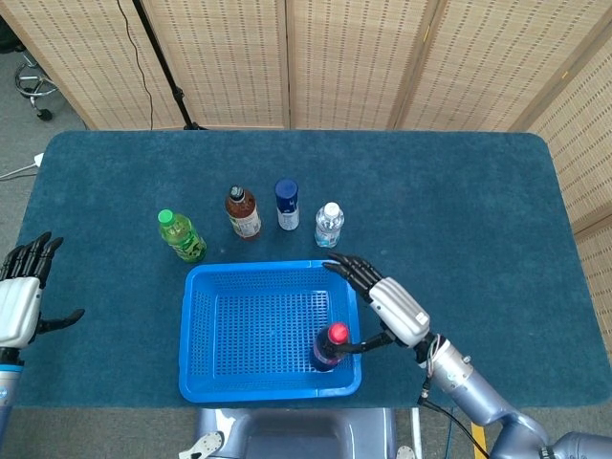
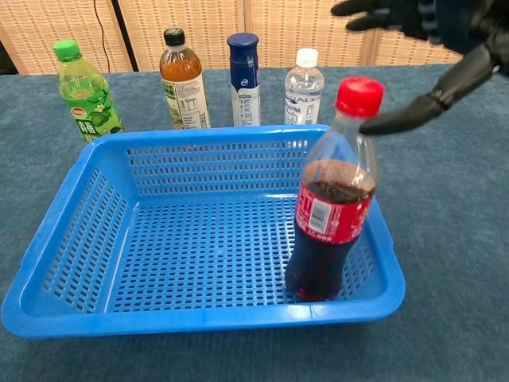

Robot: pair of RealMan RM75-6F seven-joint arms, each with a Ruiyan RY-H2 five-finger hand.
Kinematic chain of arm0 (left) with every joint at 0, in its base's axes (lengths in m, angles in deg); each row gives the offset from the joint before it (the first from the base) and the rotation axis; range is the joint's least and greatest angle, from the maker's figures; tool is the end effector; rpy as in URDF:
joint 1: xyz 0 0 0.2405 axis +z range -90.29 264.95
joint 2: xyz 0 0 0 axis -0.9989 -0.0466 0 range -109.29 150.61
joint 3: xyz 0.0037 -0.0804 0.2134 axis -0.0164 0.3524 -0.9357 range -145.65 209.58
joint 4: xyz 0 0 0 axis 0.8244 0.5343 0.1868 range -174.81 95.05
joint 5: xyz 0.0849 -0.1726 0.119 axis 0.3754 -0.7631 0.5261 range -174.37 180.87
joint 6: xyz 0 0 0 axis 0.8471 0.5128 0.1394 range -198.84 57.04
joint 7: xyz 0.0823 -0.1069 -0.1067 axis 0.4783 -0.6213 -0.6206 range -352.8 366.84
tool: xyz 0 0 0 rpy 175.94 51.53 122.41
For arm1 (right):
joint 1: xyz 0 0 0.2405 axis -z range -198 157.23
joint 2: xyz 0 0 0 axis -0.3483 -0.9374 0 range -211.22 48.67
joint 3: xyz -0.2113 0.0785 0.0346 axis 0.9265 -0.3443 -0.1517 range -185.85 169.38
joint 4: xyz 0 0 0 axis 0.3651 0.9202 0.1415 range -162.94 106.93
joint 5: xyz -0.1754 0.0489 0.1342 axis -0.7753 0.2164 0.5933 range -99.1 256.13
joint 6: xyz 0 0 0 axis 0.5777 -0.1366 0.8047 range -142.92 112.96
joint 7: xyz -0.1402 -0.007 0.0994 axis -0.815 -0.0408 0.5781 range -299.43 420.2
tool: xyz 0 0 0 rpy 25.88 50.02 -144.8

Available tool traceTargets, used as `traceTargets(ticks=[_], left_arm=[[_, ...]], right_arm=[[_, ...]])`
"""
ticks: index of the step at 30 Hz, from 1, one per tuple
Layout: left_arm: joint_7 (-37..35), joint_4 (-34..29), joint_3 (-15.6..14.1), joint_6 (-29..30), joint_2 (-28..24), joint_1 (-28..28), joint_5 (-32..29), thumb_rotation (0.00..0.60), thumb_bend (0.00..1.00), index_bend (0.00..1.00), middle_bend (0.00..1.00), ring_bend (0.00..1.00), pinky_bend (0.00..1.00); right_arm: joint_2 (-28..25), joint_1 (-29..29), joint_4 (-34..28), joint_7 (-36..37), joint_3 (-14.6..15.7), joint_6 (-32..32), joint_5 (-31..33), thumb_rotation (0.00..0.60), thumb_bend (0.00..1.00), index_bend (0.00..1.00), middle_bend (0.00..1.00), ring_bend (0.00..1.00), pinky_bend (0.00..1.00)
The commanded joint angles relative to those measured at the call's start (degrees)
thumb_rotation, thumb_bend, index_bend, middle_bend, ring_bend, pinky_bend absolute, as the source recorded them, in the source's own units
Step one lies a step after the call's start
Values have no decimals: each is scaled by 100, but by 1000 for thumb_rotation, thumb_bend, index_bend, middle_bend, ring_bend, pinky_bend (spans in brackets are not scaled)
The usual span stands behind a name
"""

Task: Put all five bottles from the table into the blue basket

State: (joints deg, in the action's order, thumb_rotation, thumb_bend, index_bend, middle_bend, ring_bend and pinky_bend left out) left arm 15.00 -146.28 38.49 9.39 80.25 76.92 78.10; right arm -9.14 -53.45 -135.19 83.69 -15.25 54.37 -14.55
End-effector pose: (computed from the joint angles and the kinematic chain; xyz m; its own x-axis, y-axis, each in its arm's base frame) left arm -0.2518 0.2413 0.1365 0.3424 0.0254 0.9392 0.9379 0.0502 -0.3433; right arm -0.0668 -0.2735 0.0441 -0.1591 -0.4083 0.8989 -0.7871 -0.4971 -0.3652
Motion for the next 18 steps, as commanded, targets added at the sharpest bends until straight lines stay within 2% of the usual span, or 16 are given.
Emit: traceTargets(ticks=[1,5,8,13,18], left_arm=[[-43,-1,-2,27,-18,19,28,600,0,0,0,0,0],[-74,10,-6,43,-25,31,50,600,0,0,0,0,0],[-73,11,-14,29,-29,27,65,600,0,0,0,0,0],[-73,9,-13,37,-27,30,74,600,0,0,0,0,0],[-55,9,10,22,-22,22,10,600,0,0,0,0,0]], right_arm=[[-193,56,-59,-253,-442,190,518,600,0,0,0,0,0],[-255,-28,218,-196,-780,51,1139,600,0,0,0,0,0],[-187,-163,618,-81,-914,-311,1635,600,0,0,0,0,0],[88,-431,1390,31,-950,-969,2133,600,0,0,0,0,0],[425,-640,1959,241,-920,-1391,2196,600,0,0,0,0,0]])
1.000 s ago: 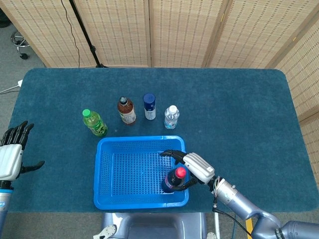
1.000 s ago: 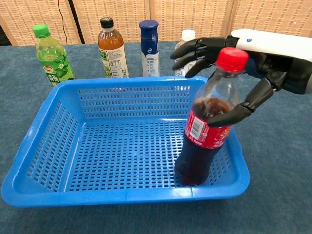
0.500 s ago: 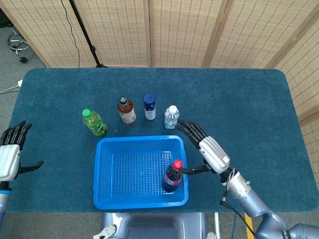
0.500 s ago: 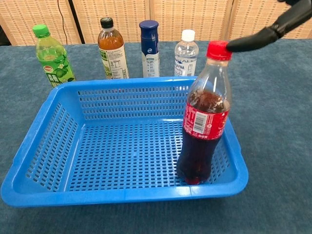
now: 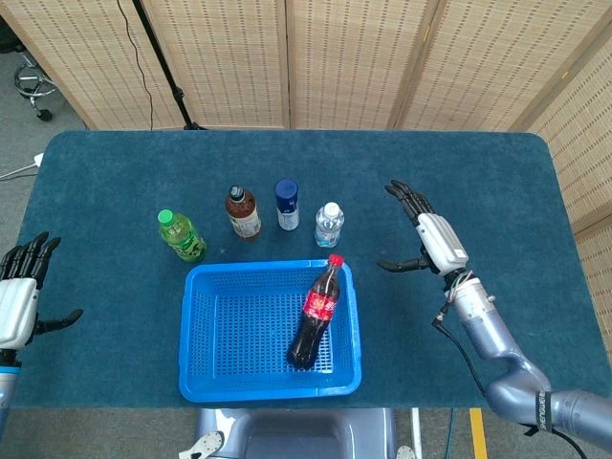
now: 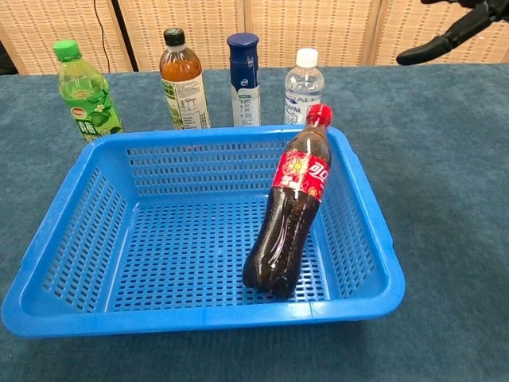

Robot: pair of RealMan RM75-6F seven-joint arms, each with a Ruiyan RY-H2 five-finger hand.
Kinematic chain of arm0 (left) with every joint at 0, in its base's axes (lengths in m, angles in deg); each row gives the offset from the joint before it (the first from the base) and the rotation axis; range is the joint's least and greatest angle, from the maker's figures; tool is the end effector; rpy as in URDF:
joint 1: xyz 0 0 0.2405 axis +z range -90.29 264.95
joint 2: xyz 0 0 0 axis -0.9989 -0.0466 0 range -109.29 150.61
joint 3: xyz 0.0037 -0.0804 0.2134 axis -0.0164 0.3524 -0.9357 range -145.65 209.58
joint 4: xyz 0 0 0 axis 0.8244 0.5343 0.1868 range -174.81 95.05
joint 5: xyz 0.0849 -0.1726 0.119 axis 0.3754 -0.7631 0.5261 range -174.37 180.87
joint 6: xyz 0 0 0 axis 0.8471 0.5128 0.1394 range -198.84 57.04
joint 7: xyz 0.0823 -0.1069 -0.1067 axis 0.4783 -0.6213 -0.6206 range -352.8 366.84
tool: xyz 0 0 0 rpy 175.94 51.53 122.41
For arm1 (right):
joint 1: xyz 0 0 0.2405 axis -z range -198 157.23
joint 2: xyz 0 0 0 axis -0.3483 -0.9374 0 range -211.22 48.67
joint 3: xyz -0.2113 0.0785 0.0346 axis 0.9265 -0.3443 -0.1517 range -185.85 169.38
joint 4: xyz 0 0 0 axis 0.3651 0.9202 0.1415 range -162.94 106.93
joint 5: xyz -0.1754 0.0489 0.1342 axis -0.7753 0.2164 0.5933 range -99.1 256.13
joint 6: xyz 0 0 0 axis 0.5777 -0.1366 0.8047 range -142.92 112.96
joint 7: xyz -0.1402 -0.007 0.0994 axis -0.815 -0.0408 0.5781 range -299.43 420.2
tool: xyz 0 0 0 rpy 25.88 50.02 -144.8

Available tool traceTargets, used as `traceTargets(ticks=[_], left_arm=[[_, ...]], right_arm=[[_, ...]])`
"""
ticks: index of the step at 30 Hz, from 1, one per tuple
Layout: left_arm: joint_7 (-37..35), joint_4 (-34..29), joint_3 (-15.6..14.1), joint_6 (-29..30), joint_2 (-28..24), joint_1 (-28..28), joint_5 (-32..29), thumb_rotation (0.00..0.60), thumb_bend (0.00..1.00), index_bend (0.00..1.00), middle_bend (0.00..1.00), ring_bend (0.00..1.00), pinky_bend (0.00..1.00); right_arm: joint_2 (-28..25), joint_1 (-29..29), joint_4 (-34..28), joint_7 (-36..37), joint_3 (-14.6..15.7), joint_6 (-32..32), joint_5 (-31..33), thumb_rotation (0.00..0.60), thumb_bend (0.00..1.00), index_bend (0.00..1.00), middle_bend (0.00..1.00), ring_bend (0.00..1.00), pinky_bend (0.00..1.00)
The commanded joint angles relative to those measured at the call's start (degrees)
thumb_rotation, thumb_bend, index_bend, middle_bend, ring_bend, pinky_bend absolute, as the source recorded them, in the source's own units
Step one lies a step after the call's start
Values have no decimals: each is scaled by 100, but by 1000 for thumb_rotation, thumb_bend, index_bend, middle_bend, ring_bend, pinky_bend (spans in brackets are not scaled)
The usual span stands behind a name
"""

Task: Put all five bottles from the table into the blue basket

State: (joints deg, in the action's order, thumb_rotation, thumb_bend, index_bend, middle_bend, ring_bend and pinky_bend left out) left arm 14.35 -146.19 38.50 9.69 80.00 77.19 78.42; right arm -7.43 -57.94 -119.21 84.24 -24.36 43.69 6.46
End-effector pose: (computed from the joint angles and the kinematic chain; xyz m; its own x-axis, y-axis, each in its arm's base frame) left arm -0.2526 0.2403 0.1387 0.3383 0.0194 0.9409 0.9395 0.0506 -0.3388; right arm -0.1260 -0.3773 0.0599 -0.1721 -0.2598 0.9502 -0.9346 -0.2618 -0.2408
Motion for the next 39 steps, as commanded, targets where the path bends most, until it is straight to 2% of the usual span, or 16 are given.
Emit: traceTargets(ticks=[1,7,15,18,21,26,34,39], left_arm=[[14,2,11,-12,5,-7,-30,600,0,0,0,0,0],[66,16,34,-73,26,-40,-118,600,0,0,0,0,0],[117,21,58,-114,49,-71,-204,600,0,0,0,0,0],[119,28,73,-121,52,-73,-254,600,0,0,0,0,0],[152,43,86,-156,70,-93,-314,600,0,0,0,0,0],[183,45,113,-166,90,-107,-397,600,0,0,0,0,0],[165,79,147,-217,91,-130,-514,600,0,0,0,0,0],[132,97,147,-270,81,-149,-538,600,0,0,0,0,0]], right_arm=[[296,-223,423,240,-6,-389,91,600,0,0,0,0,0],[590,-469,801,597,-73,-808,114,600,0,0,0,0,0],[1166,-912,1639,753,-231,-1325,290,600,0,0,0,0,0],[1342,-1062,1992,737,-238,-1532,336,600,0,0,0,0,0],[1710,-1268,2650,721,-204,-1850,431,600,0,0,0,0,0],[2229,-1394,3318,1096,-263,-1915,368,600,0,0,0,0,0],[2674,-1499,3816,1769,-264,-1645,-92,600,0,57,7,0,0],[2882,-1682,4064,1996,-279,-1785,-173,600,0,63,23,0,0]])
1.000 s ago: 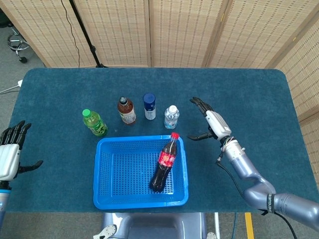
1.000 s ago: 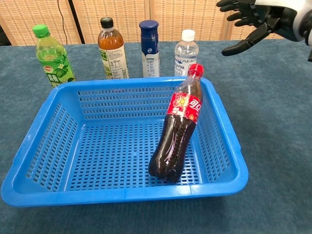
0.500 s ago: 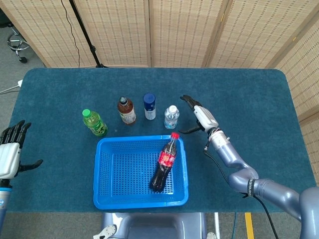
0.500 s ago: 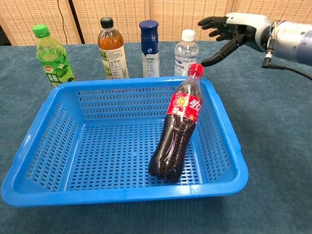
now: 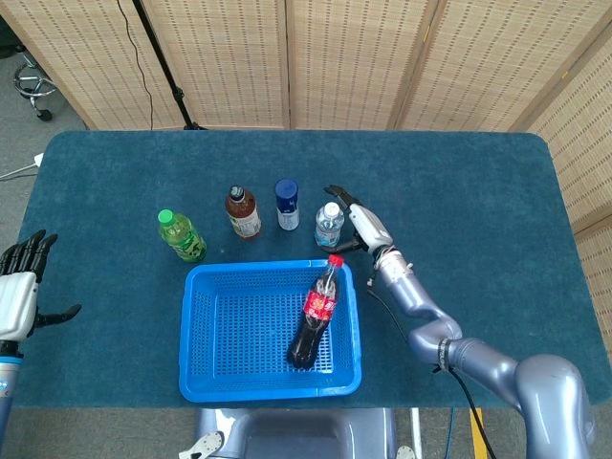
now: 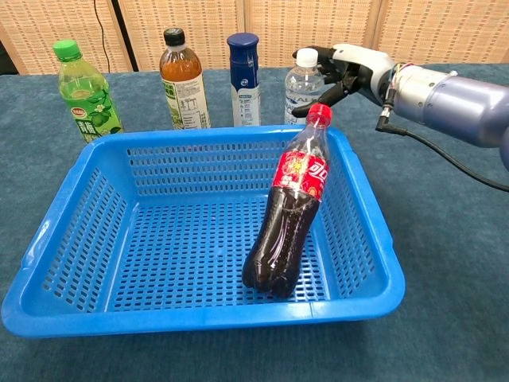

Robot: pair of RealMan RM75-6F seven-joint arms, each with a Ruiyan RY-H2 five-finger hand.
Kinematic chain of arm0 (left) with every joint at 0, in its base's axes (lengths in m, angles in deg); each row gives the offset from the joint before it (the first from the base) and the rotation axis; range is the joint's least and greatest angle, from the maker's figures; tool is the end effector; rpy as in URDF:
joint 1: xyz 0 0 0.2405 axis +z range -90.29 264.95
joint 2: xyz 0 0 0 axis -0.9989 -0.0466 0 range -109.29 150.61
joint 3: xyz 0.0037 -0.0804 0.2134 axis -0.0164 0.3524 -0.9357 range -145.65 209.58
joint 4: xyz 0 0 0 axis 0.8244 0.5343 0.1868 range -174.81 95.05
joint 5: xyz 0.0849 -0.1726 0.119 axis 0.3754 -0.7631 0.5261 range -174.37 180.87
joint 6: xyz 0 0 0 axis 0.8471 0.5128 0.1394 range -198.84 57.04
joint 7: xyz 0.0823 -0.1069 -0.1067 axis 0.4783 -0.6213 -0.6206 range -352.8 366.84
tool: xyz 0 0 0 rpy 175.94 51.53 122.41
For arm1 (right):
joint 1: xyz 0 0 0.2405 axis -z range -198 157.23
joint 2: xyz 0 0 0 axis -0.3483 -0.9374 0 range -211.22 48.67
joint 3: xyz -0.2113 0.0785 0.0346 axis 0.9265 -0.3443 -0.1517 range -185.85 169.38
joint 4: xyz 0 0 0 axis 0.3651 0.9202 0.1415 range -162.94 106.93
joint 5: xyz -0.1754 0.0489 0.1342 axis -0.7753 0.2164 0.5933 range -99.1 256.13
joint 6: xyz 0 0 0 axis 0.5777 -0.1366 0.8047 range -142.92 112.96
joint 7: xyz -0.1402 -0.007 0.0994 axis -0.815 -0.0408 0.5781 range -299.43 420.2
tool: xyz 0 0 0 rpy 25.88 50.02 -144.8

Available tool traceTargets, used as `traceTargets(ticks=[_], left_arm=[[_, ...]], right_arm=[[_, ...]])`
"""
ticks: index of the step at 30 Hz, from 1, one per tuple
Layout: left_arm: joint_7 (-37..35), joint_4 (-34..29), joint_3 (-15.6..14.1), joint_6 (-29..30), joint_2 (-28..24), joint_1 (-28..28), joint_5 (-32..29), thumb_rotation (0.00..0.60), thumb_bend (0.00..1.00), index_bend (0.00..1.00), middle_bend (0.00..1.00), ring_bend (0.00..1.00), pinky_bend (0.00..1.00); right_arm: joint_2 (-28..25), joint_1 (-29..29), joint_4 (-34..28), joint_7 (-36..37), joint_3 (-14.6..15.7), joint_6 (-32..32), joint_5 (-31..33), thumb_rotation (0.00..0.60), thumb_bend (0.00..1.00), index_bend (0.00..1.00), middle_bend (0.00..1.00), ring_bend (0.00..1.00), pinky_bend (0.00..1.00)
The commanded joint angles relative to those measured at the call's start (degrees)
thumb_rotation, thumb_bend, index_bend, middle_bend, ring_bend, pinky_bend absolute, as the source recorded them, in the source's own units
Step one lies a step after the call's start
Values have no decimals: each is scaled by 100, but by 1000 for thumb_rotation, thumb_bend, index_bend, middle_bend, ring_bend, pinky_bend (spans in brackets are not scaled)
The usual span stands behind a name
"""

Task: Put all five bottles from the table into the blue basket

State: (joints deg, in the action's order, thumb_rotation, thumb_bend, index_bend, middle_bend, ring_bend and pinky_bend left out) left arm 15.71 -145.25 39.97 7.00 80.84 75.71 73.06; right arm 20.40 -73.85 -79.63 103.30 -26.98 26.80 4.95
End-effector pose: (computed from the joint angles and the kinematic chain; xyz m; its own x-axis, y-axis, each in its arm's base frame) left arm -0.2620 0.2516 0.1358 0.3376 0.0447 0.9402 0.9340 0.1078 -0.3405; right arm -0.1006 -0.4500 -0.0597 -0.2824 -0.4308 0.8571 -0.9177 -0.1391 -0.3722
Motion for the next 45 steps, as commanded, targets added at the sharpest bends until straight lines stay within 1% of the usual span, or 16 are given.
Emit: traceTargets(ticks=[1,5,8,10,13,15,16,18,21,26,30,37,40,42,44,45], left_arm=[[-9,4,2,-2,-4,-2,-4,600,0,0,0,0,0],[-37,10,17,12,-6,6,-39,600,0,0,0,0,0],[-37,16,16,8,-3,6,-55,600,0,0,0,0,0],[-40,26,18,3,2,6,-72,600,0,0,0,0,0],[-49,38,24,7,6,11,-101,600,0,0,0,0,0],[-59,44,25,6,4,14,-112,600,0,0,0,0,0],[-71,48,27,1,2,16,-124,600,0,0,0,0,0],[-84,53,25,-8,-3,16,-127,600,0,0,0,0,0],[-103,55,18,-7,-7,20,-108,600,0,0,0,0,0],[-138,42,-13,-1,-19,29,-21,600,0,0,0,0,0],[-195,13,-43,17,-43,46,78,600,0,0,0,0,0],[-298,2,-67,44,-84,71,192,600,0,0,0,0,0],[-324,0,-78,54,-96,80,227,600,0,0,0,0,0],[-357,-5,-82,73,-107,93,254,600,0,0,0,0,0],[-357,-16,-92,98,-105,105,286,600,0,0,0,0,0],[-335,-20,-99,106,-96,106,302,600,0,0,0,0,0]], right_arm=[[140,-125,164,114,-27,-126,-19,600,0,63,24,0,0],[423,-276,555,137,-111,-224,80,600,0,78,48,10,0],[633,-337,823,154,-225,-182,196,600,0,146,124,81,43],[850,-377,1086,106,-348,-22,302,600,0,225,211,170,114],[1150,-446,1463,30,-570,193,504,600,0,397,410,370,270],[1258,-471,1595,0,-654,282,577,600,0,517,530,502,414],[1300,-467,1636,17,-700,359,605,600,0,548,559,537,462],[1298,-437,1613,80,-737,452,609,600,90,621,628,620,576],[1228,-357,1506,76,-717,608,552,600,246,666,677,683,665],[967,-179,1146,-109,-685,801,510,600,279,661,682,706,719],[580,-7,546,-247,-780,1084,500,600,284,660,682,706,719],[-776,519,-1548,-852,-961,1743,339,600,285,660,682,706,719],[-1139,687,-2169,-1005,-974,1814,343,600,284,661,682,706,719],[-1606,911,-2955,-1008,-918,1857,220,600,284,661,682,706,719],[-2111,1113,-3753,-843,-681,1826,-244,600,284,661,682,705,719],[-2267,1163,-3965,-760,-586,1798,-417,600,284,661,682,705,719]])
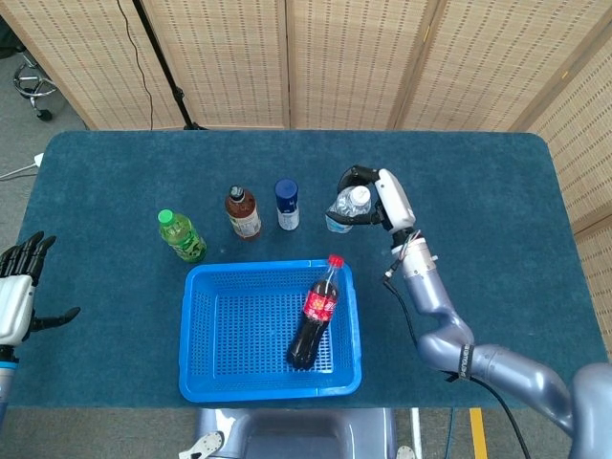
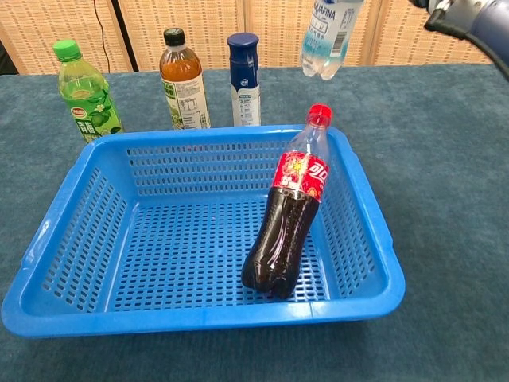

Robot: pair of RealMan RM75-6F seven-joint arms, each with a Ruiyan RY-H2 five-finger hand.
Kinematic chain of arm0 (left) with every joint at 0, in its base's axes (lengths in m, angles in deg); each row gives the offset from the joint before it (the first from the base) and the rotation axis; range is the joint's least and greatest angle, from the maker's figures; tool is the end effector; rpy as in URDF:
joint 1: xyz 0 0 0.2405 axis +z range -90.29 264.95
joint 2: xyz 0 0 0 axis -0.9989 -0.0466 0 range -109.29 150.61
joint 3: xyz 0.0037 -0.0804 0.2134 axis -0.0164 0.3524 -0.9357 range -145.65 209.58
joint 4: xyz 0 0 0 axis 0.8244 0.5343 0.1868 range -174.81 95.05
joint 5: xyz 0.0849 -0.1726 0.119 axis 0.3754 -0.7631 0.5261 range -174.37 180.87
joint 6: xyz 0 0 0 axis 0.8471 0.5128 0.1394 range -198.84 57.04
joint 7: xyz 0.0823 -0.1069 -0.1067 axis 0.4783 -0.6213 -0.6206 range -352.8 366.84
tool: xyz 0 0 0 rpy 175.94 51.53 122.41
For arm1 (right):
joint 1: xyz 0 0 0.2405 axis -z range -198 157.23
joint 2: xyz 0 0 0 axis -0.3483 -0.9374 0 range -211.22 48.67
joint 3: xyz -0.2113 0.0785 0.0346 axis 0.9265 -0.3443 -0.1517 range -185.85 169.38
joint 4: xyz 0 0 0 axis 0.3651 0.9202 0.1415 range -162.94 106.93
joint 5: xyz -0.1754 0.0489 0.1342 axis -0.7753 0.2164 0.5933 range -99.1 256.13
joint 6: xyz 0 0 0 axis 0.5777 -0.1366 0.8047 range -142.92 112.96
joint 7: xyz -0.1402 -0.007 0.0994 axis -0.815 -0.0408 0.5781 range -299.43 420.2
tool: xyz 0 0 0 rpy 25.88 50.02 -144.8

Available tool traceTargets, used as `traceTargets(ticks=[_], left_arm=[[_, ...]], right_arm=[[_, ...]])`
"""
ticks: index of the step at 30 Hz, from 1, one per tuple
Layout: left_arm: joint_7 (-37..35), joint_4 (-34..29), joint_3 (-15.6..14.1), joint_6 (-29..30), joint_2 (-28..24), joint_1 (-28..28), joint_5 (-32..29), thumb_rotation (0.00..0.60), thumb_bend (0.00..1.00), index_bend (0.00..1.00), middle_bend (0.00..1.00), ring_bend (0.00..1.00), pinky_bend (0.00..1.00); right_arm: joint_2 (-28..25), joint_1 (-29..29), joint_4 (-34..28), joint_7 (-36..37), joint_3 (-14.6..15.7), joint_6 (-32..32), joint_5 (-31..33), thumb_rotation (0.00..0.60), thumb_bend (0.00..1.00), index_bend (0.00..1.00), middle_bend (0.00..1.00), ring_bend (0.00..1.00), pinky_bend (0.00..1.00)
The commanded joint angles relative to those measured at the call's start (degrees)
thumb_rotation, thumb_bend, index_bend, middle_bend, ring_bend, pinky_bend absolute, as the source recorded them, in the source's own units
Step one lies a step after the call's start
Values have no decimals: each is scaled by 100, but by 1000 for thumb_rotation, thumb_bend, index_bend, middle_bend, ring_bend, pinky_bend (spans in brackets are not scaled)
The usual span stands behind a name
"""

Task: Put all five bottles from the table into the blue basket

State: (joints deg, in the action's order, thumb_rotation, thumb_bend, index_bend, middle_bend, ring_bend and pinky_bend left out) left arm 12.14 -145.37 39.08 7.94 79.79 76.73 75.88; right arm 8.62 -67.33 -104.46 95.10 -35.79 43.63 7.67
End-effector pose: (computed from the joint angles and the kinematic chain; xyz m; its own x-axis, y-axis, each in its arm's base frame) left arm -0.2613 0.2447 0.1395 0.3072 0.0355 0.9510 0.9472 0.0848 -0.3091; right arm -0.0485 -0.4326 0.0432 -0.4803 -0.2268 0.8473 -0.7794 -0.3327 -0.5309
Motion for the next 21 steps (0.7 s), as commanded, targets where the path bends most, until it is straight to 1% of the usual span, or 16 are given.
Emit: traceTargets(ticks=[1,3,4,8,9,14,15,16,21], left_arm=[[55,-11,-25,13,19,2,45,600,0,0,0,0,0],[104,-27,-55,15,36,-1,103,600,0,0,0,0,0],[112,-30,-58,19,40,0,113,600,0,0,0,0,0],[160,-28,-43,38,66,4,65,600,0,0,0,0,0],[163,-27,-40,36,67,2,55,600,0,0,0,0,0],[180,-19,-33,15,76,-9,28,600,0,0,0,0,0],[185,-17,-35,-5,78,-17,22,600,0,0,0,0,0],[188,-16,-33,-14,80,-21,14,600,0,0,0,0,0],[210,-19,-32,-27,88,-29,-3,600,0,0,0,0,0]], right_arm=[[-1209,541,-1643,148,387,90,-861,600,284,661,682,706,719],[-1395,569,-1882,399,580,63,-1235,600,284,661,682,705,719],[-1425,567,-1918,464,631,58,-1328,600,284,661,682,705,719],[-1675,437,-2135,953,1102,-147,-2067,600,283,663,682,706,719],[-1693,422,-2143,1009,1154,-144,-2154,600,283,664,682,706,719],[-1713,325,-2082,1335,1585,-30,-2778,600,283,666,682,706,719],[-1693,286,-2021,1350,1767,-15,-3024,600,283,667,682,706,719],[-1693,260,-1980,1419,1885,22,-3183,600,283,667,682,705,719],[-1749,122,-1801,1761,2388,233,-3763,600,283,669,682,705,719]])
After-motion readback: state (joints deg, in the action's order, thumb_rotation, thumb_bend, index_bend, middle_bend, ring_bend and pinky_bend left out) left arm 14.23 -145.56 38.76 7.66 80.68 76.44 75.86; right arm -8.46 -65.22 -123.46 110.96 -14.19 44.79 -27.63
